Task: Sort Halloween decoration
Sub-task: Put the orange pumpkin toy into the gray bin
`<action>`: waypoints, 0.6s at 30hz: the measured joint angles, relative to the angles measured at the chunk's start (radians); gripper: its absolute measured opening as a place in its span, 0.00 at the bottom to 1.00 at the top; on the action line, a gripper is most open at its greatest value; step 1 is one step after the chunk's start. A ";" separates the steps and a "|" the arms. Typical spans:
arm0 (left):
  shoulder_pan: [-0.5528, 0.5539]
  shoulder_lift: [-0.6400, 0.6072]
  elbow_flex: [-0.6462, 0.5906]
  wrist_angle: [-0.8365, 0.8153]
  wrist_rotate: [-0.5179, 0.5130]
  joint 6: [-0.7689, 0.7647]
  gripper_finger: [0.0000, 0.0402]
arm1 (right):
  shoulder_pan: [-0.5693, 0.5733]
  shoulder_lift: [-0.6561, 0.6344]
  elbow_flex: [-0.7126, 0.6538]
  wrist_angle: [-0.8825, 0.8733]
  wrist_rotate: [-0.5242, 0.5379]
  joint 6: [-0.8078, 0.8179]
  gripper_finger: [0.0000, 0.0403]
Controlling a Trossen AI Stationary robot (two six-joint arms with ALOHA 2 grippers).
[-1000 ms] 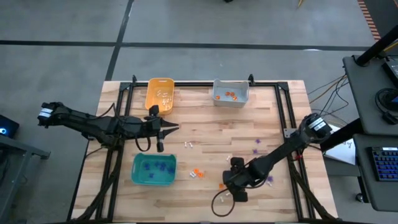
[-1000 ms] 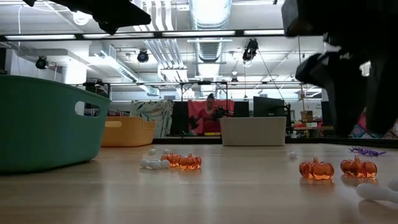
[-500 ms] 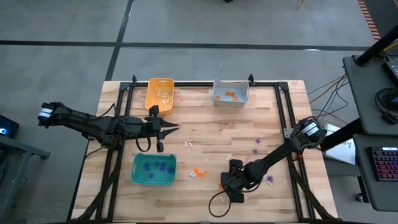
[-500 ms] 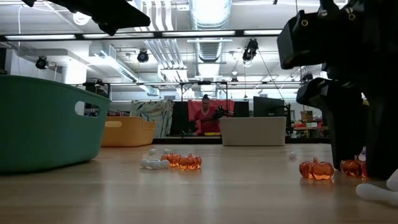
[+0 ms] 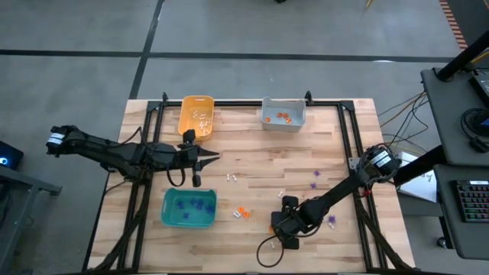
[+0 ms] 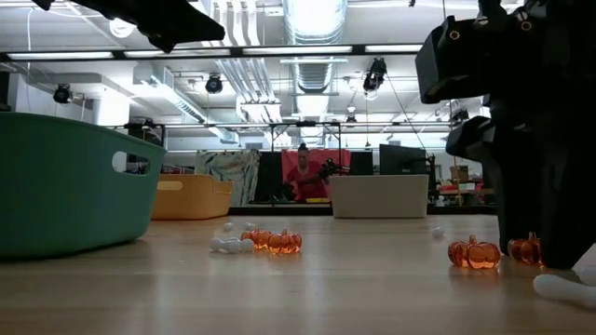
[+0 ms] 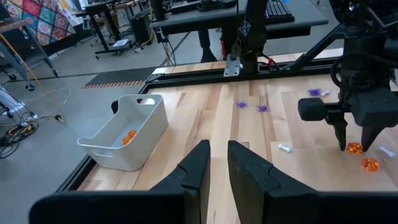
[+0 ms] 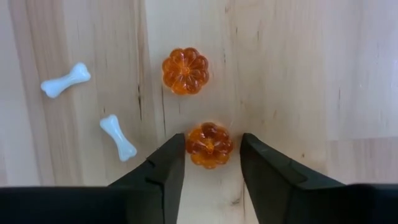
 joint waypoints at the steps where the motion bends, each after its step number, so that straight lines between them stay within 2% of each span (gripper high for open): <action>1: 0.000 0.000 0.000 0.000 0.000 0.000 0.10 | 0.000 0.000 0.000 0.000 0.001 0.000 0.34; 9: 0.000 0.000 0.000 0.000 0.000 0.000 0.10 | 0.000 -0.008 -0.002 0.001 0.006 0.000 0.26; 18: 0.000 0.000 0.000 0.002 0.000 0.000 0.10 | -0.030 -0.059 -0.006 -0.033 0.007 -0.001 0.26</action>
